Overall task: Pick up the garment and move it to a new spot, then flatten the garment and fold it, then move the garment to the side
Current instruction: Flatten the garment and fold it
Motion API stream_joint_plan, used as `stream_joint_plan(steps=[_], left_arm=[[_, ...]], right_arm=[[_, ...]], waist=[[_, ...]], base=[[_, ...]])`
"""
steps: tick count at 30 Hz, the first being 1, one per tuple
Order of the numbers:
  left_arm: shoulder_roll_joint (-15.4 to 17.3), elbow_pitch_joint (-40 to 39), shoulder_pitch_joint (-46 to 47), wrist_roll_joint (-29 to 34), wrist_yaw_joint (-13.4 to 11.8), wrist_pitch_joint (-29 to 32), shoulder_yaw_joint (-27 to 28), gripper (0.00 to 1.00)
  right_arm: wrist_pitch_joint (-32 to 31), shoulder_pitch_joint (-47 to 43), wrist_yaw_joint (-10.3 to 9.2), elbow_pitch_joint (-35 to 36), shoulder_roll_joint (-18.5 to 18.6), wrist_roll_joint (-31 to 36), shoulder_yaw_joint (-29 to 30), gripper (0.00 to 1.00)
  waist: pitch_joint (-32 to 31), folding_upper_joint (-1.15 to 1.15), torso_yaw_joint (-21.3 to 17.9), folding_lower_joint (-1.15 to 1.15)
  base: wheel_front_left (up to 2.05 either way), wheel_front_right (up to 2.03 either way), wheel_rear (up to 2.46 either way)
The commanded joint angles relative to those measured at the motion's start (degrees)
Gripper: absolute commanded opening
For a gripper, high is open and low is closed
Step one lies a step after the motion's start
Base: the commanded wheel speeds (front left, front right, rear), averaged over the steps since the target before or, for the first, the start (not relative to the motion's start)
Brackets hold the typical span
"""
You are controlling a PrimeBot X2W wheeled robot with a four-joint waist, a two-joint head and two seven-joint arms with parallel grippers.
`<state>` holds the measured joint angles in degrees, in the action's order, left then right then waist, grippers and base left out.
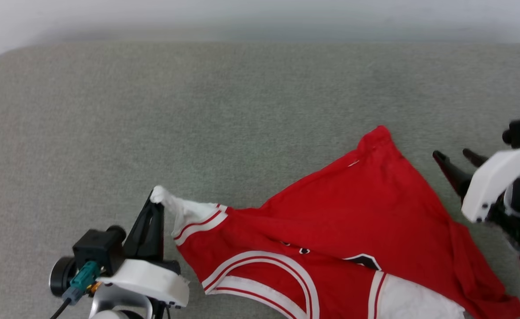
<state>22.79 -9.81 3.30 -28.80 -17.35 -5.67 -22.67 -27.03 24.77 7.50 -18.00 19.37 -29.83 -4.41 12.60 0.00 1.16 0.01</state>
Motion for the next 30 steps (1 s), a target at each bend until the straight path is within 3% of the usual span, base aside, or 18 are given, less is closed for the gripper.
stream_joint_plan(steps=[1,7,11,21,22,23,30], left_arm=[[-0.2,-0.2,1.3,0.4,0.3,-0.2,-0.2,0.0],[-1.6,0.1,5.3,1.2,1.8,-1.1,-1.9,0.0],[-2.5,1.3,7.6,1.4,3.0,-1.6,-2.8,0.0],[-3.7,4.4,9.0,0.8,4.0,-3.3,-3.6,0.0],[-3.7,4.7,9.0,0.7,4.0,-3.4,-3.6,0.0],[-3.7,4.9,9.0,0.6,4.1,-3.6,-3.6,0.0],[-3.3,6.2,8.4,-0.1,3.8,-4.0,-3.0,0.0]], right_arm=[[-0.9,1.8,-0.02,-0.4,0.7,-0.2,-0.4,1.0],[-11.8,11.9,-0.02,-5.1,3.8,-4.5,-7.2,1.0],[-15.3,16.5,-0.02,-8.4,4.8,-5.6,-11.3,1.0],[-23.5,17.2,-0.01,-17.2,4.8,-11.3,-20.0,1.0],[-24.2,16.8,-0.01,-17.2,4.8,-12.4,-20.9,0.65],[-24.7,16.7,0.02,-16.9,4.7,-13.5,-21.5,0.02],[-23.0,18.2,0.05,-12.5,8.1,-17.3,-26.1,0.0]], waist=[[2.4,0.0,2.2,-0.01],[6.3,0.0,5.2,-0.01],[8.0,0.0,6.9,-0.01],[9.0,0.0,8.3,-0.01],[8.9,0.0,8.3,-0.01],[8.8,0.0,8.3,-0.01],[7.1,0.0,7.5,-0.01]], base=[[0.0,0.0,0.0],[0.0,0.0,0.0],[0.0,0.0,0.0],[0.0,0.0,0.0],[0.0,0.0,0.0],[0.0,0.0,0.0],[0.0,0.0,0.0]])
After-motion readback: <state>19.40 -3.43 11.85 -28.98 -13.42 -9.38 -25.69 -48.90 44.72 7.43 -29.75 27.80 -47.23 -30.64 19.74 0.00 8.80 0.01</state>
